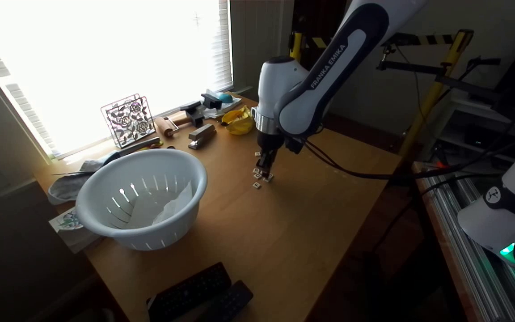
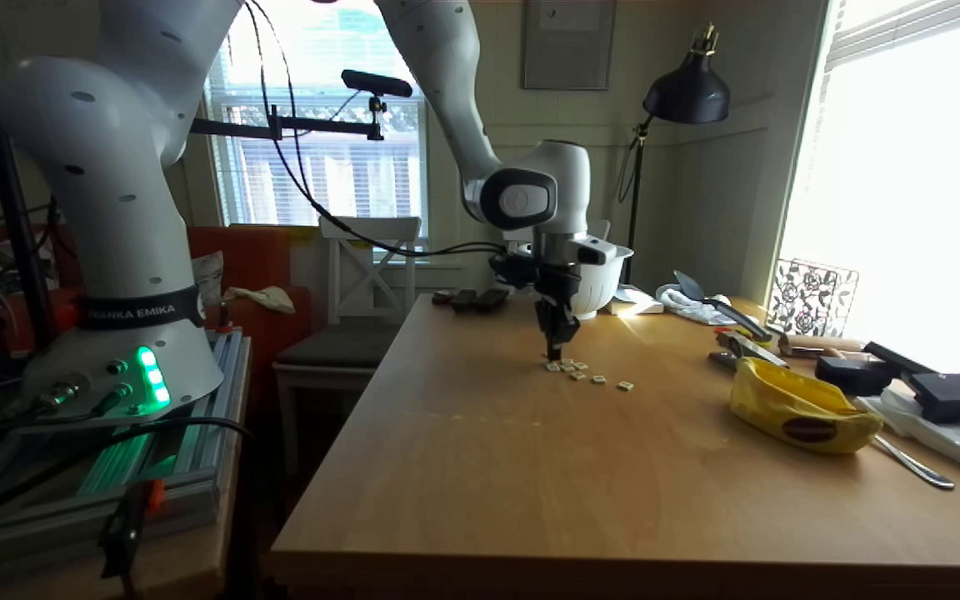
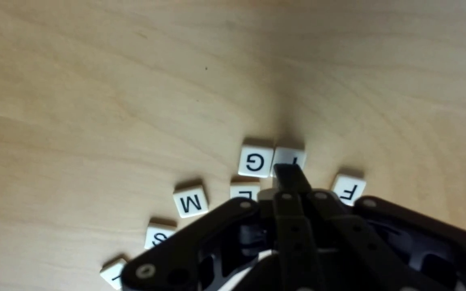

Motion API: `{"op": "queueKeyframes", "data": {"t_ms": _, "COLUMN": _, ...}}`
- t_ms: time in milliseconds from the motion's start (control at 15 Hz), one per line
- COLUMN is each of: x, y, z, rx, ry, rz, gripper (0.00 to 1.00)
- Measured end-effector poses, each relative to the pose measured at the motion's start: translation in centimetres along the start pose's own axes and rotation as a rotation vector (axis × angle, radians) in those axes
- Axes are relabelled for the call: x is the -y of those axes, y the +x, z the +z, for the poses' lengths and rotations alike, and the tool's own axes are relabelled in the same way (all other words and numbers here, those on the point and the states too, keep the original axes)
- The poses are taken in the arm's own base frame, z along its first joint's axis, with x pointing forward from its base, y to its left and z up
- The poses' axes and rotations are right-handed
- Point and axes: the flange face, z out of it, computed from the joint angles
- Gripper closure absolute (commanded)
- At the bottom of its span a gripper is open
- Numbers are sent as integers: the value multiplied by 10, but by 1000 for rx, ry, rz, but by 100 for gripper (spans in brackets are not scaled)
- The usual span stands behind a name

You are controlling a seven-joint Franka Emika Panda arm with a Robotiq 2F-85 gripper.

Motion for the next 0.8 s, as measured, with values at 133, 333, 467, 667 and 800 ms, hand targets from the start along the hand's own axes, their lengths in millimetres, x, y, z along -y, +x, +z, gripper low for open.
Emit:
{"op": "queueKeyframes", "data": {"t_ms": 133, "x": -1, "y": 0, "z": 0, "rx": 0, "ry": 0, "rz": 2, "gripper": 100}}
{"op": "queueKeyframes", "data": {"t_ms": 333, "x": -4, "y": 0, "z": 0, "rx": 0, "ry": -2, "rz": 6, "gripper": 100}}
{"op": "queueKeyframes", "data": {"t_ms": 467, "x": -6, "y": 0, "z": 1, "rx": 2, "ry": -3, "rz": 9, "gripper": 100}}
{"op": "queueKeyframes", "data": {"t_ms": 667, "x": -9, "y": -1, "z": 3, "rx": 5, "ry": -4, "rz": 14, "gripper": 100}}
{"op": "queueKeyframes", "data": {"t_ms": 800, "x": -11, "y": -2, "z": 4, "rx": 7, "ry": -4, "rz": 18, "gripper": 100}}
